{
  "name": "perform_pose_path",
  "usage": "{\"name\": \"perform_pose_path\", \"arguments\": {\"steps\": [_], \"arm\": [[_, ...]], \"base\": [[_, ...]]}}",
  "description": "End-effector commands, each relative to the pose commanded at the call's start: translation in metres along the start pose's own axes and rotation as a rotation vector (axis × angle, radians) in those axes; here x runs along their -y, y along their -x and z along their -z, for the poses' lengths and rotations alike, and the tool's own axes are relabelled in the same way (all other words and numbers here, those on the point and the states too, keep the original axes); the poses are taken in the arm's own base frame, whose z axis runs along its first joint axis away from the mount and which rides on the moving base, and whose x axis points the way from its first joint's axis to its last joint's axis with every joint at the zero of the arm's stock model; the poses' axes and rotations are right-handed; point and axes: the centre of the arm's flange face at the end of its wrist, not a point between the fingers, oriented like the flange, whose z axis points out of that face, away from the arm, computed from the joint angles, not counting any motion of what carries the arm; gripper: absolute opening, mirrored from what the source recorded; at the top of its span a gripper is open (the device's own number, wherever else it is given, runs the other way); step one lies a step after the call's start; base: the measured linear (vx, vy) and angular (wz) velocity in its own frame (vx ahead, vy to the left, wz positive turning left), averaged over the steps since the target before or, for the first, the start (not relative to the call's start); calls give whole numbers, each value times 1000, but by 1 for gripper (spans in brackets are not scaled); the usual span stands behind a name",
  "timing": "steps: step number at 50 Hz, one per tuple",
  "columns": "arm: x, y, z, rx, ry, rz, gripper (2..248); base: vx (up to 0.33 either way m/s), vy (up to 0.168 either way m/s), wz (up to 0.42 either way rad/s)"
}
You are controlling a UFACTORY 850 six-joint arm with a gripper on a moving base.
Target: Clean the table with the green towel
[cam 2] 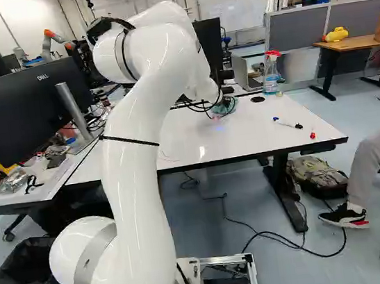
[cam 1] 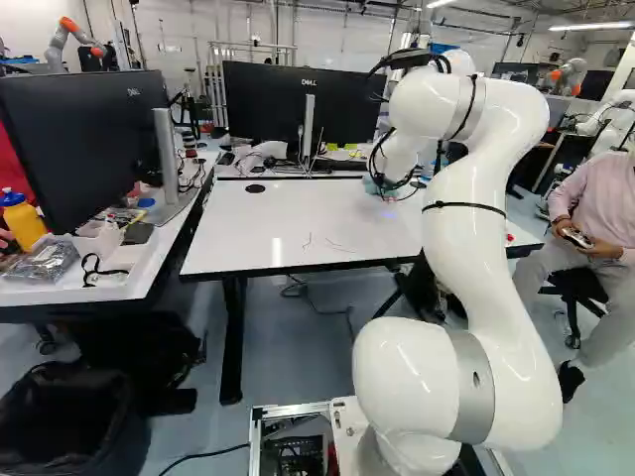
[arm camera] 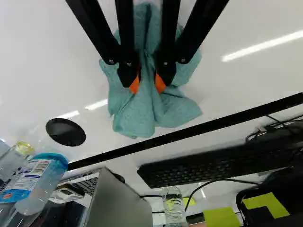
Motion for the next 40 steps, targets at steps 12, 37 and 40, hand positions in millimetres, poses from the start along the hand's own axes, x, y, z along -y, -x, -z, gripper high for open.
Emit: {"name": "perform_pose_path", "arguments": {"steps": [12,37,40], "arm": [[-8,-9,-19,-24,8,-6,55],[14,-23,-48,-62,-15,11,55],[19,-22,-46,-60,-19,14,55]], "base": [[0,0,0],[0,0,0],[0,0,0]]}}
